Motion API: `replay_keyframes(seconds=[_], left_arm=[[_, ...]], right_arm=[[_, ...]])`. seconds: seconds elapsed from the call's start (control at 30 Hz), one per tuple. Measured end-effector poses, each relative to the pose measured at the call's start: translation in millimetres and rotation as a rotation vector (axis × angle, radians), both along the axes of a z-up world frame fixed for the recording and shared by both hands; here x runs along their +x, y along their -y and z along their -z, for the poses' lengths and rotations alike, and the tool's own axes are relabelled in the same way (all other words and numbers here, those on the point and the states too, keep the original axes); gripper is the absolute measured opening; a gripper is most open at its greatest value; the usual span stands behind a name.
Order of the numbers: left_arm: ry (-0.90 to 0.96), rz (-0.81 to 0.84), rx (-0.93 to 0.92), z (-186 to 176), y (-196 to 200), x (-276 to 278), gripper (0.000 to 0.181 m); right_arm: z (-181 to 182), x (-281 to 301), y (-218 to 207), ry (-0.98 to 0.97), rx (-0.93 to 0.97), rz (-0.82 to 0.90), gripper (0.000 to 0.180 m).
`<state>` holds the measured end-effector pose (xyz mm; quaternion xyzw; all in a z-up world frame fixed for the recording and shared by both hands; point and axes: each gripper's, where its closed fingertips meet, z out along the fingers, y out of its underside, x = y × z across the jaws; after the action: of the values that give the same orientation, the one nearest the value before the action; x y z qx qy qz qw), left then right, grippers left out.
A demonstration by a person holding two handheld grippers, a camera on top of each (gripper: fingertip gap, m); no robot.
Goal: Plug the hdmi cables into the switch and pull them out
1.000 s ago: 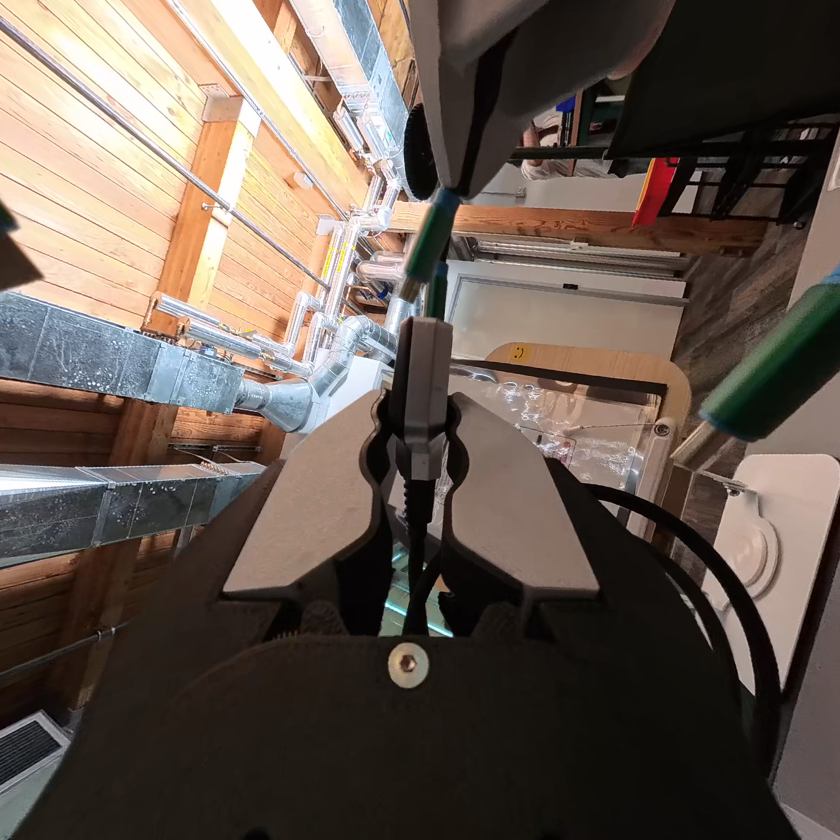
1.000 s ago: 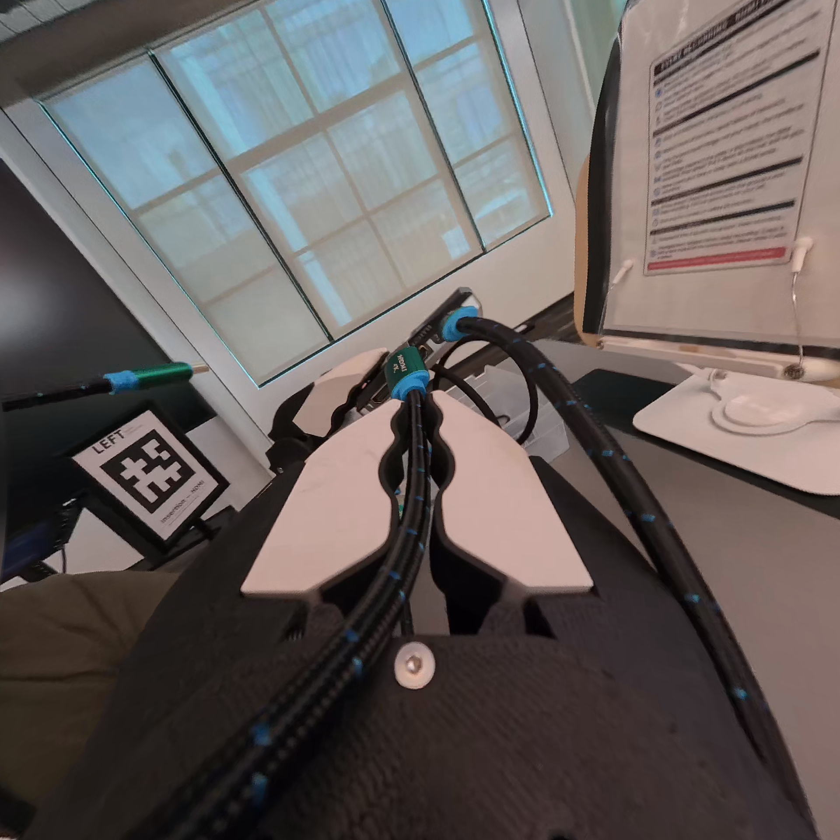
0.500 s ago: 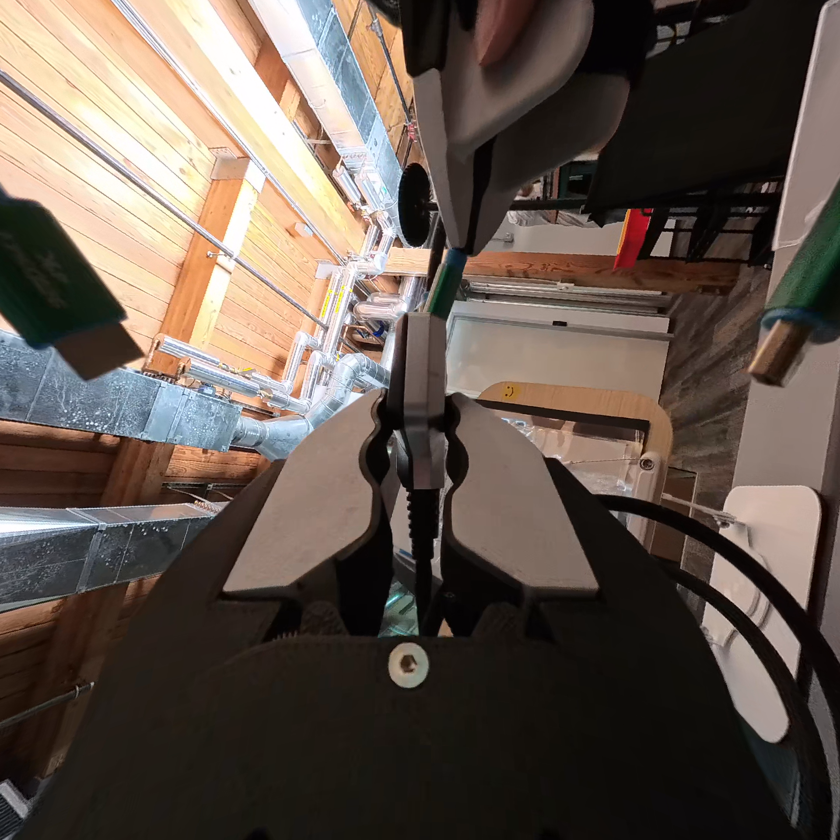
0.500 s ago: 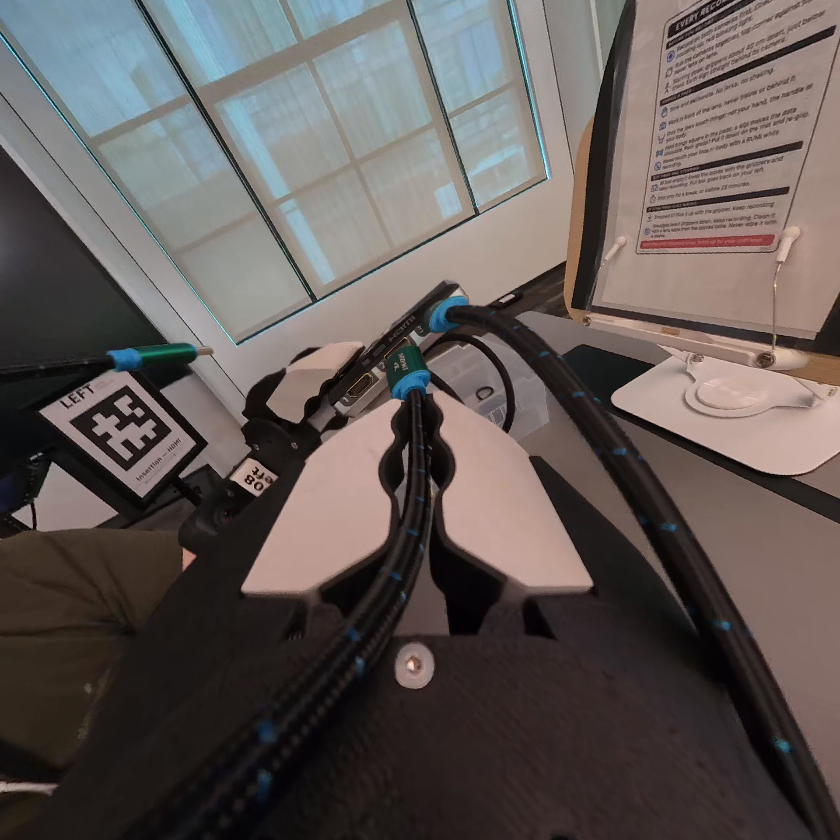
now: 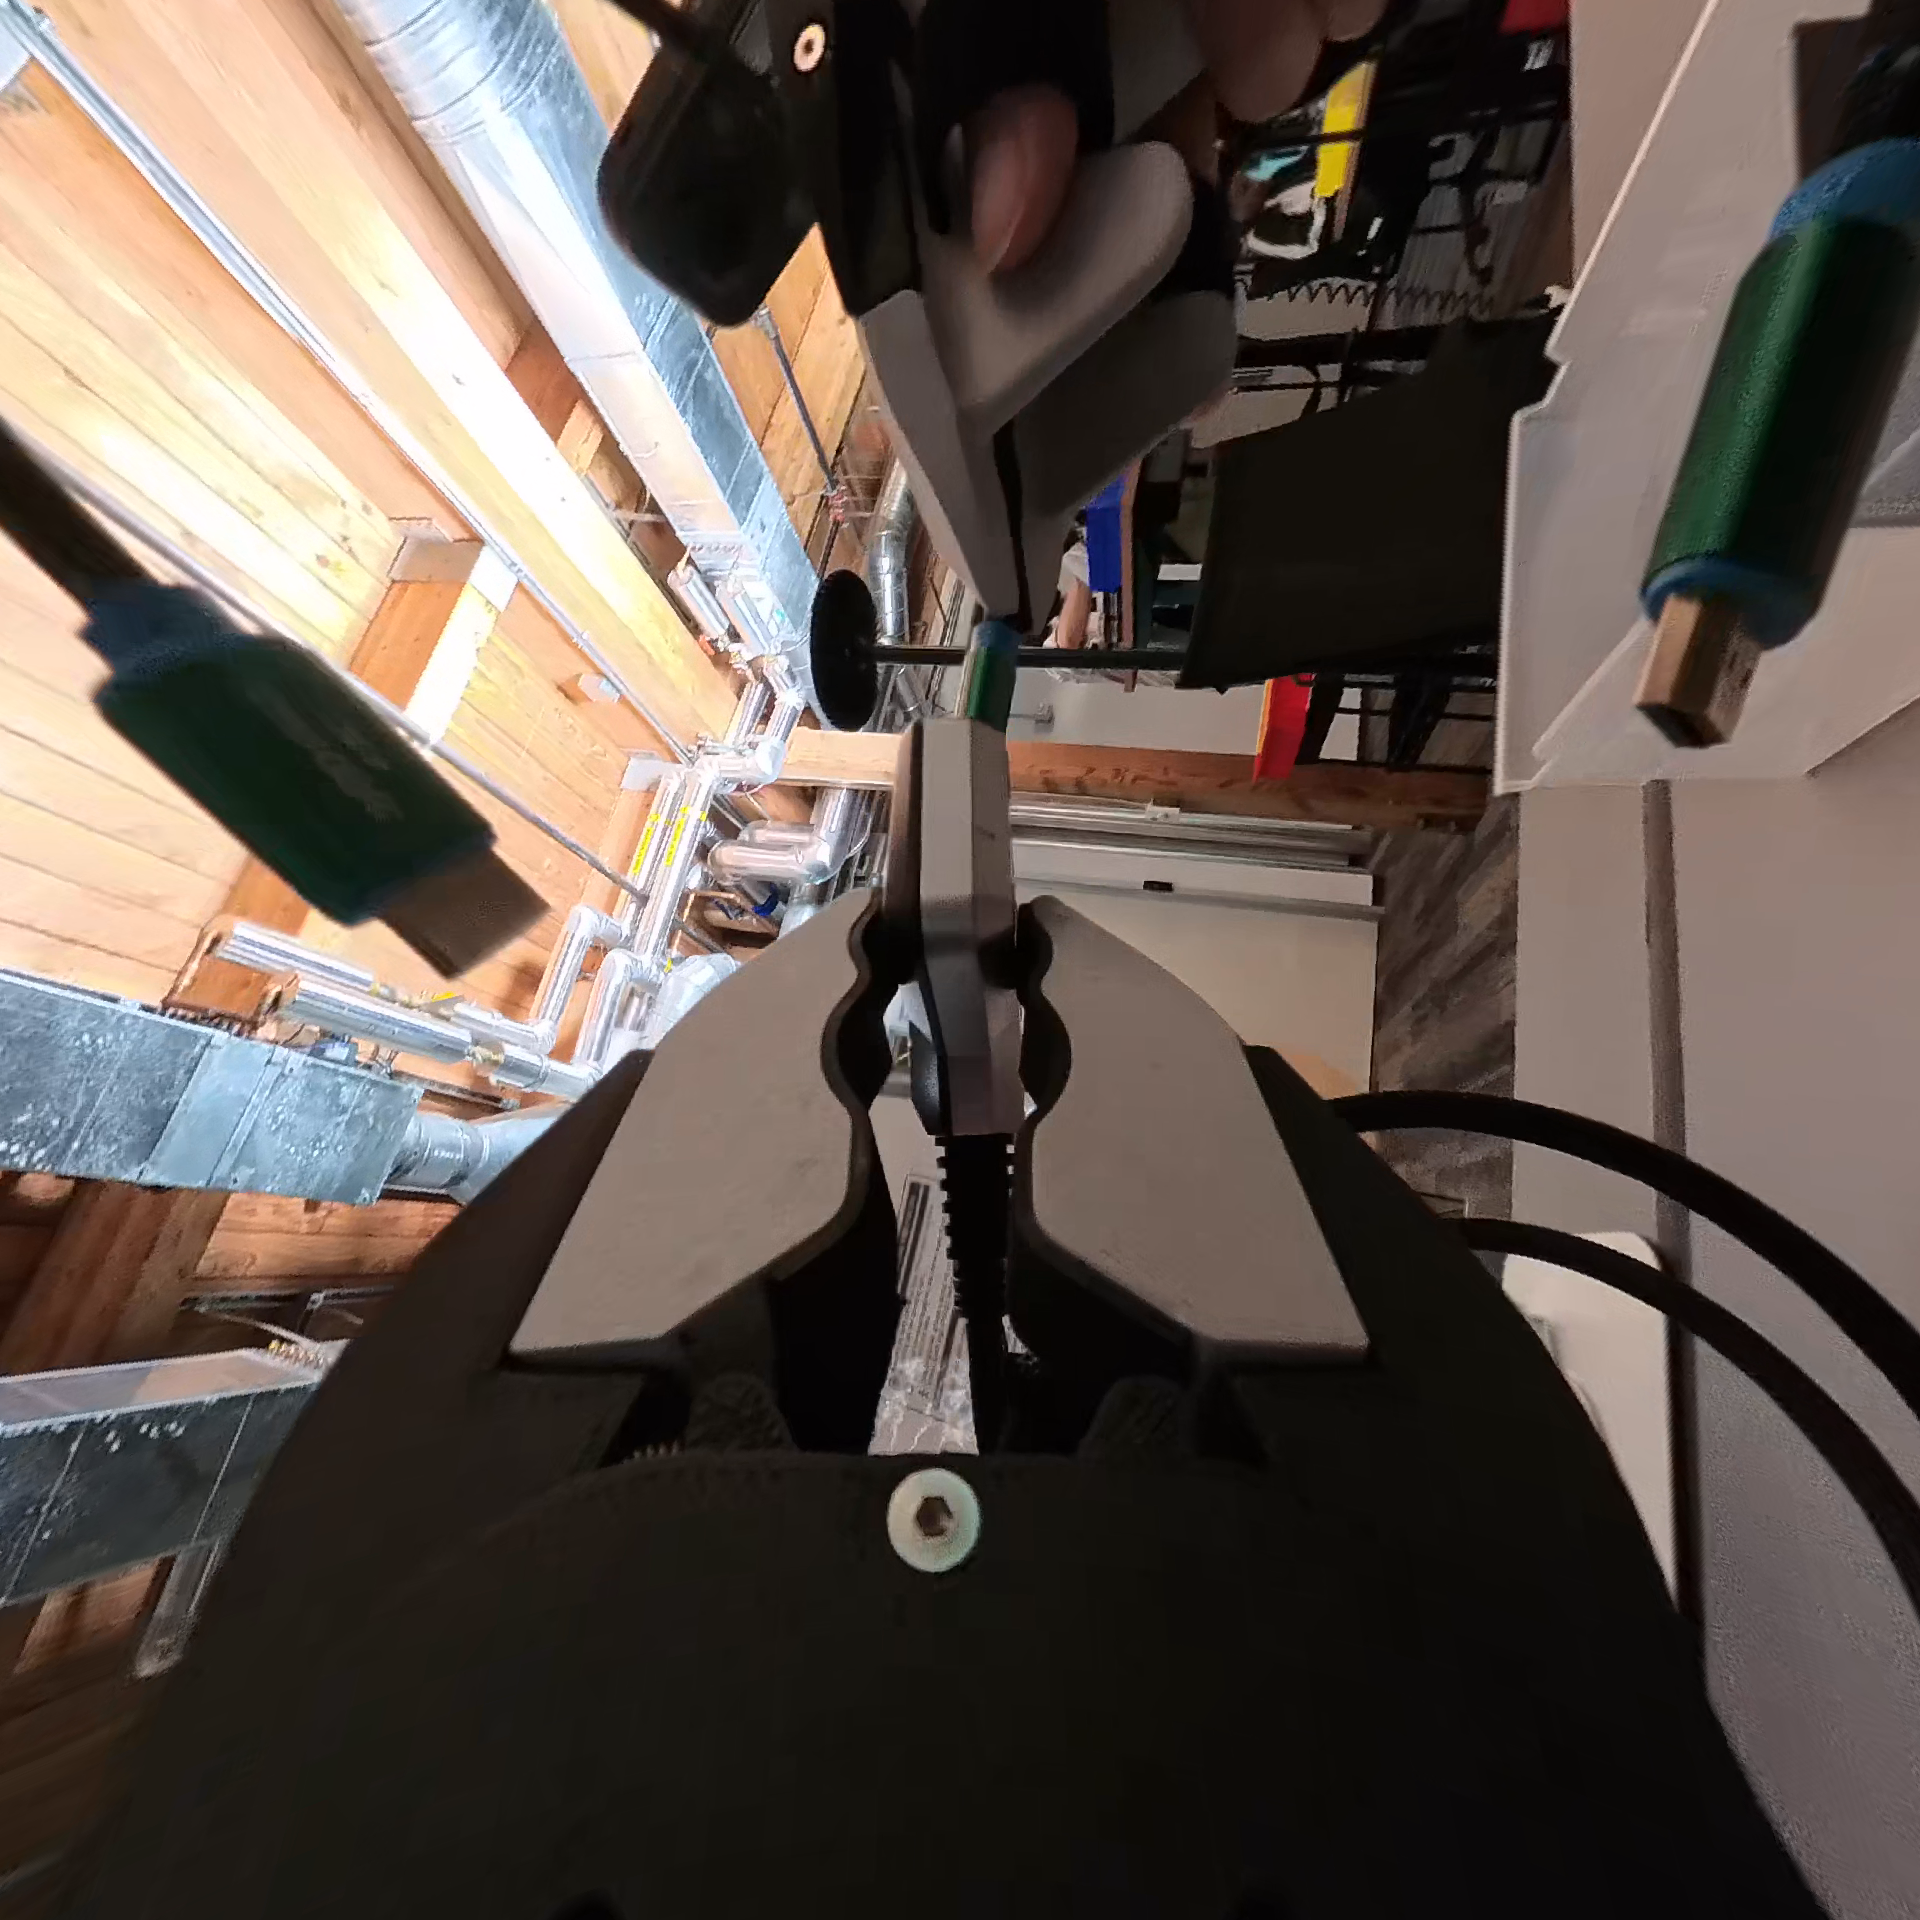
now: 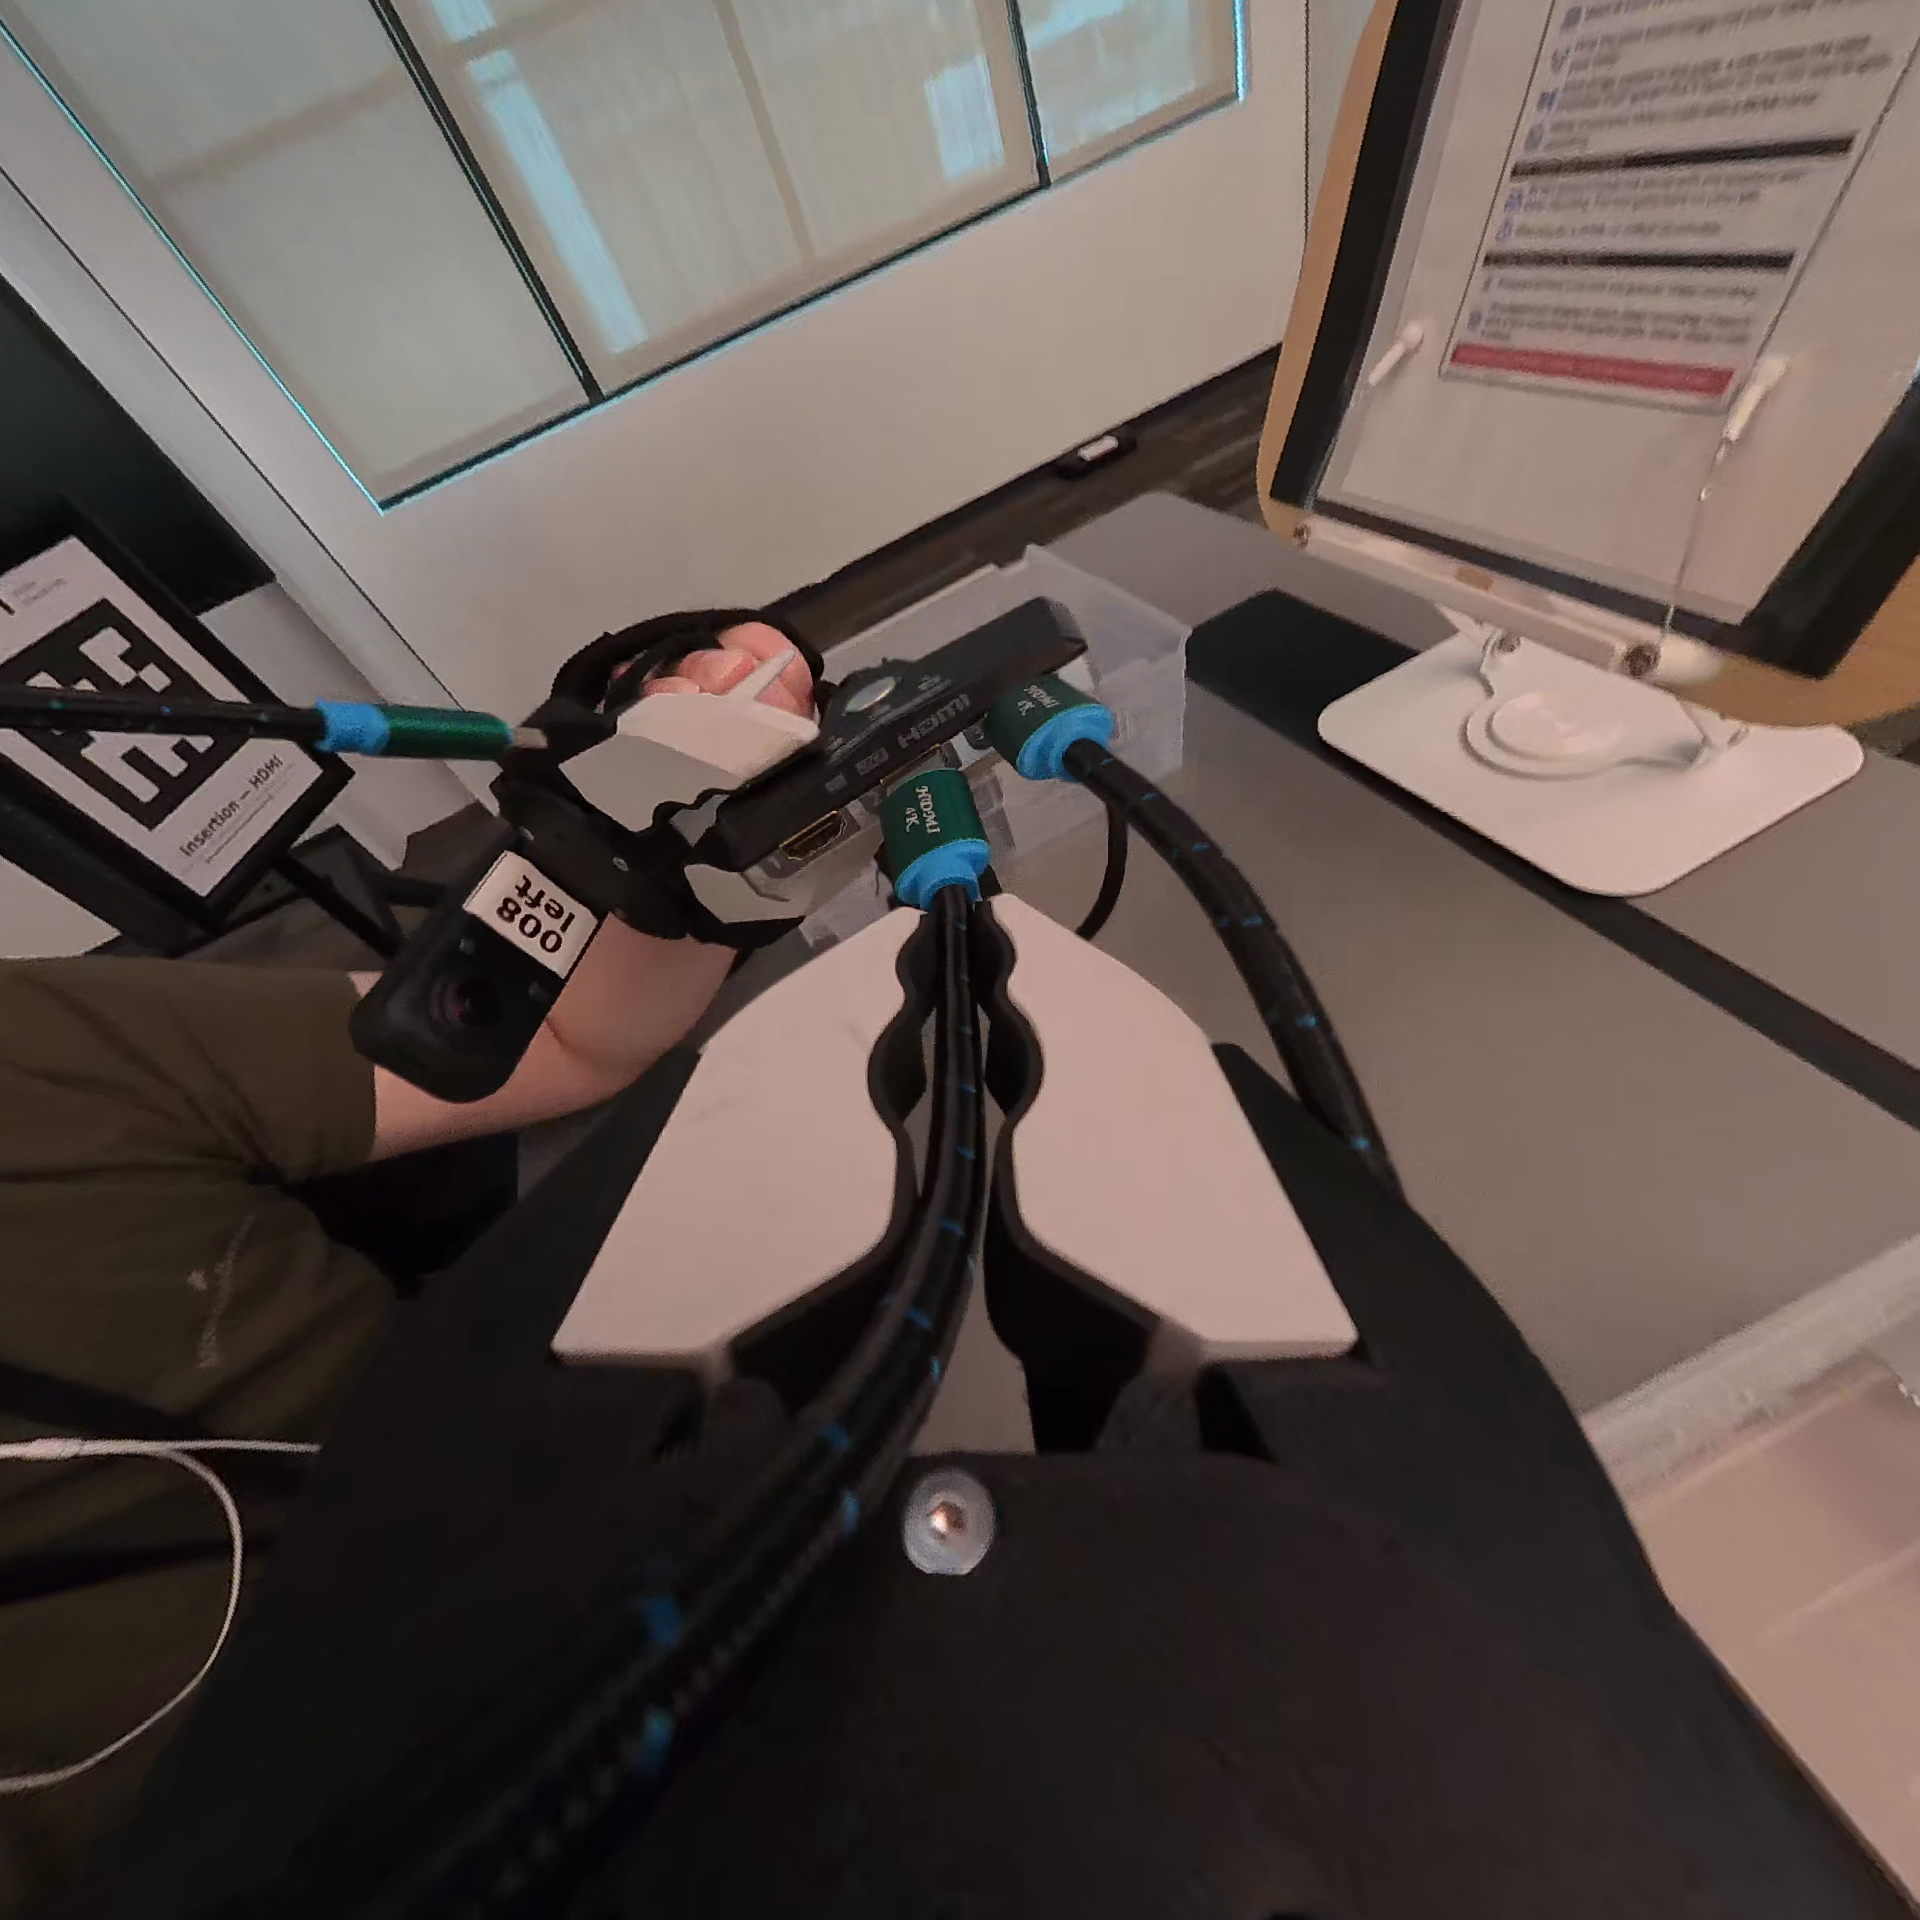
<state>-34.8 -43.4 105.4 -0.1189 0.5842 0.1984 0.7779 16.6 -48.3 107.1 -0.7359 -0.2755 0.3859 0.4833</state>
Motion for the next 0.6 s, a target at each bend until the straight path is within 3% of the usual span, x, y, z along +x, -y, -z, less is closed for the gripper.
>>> replay_keyframes(seconds=[0.17,0.6], left_arm=[[-0.042,0.009,0.040,11.7,9.5,13.2,0.020],[-0.045,0.036,0.045,15.5,21.1,20.0,0.020]], right_arm=[[10.1,13.1,6.8,0.017,-0.073,-0.016,0.007],[13.6,18.7,14.7,0.052,-0.045,-0.065,0.007]])
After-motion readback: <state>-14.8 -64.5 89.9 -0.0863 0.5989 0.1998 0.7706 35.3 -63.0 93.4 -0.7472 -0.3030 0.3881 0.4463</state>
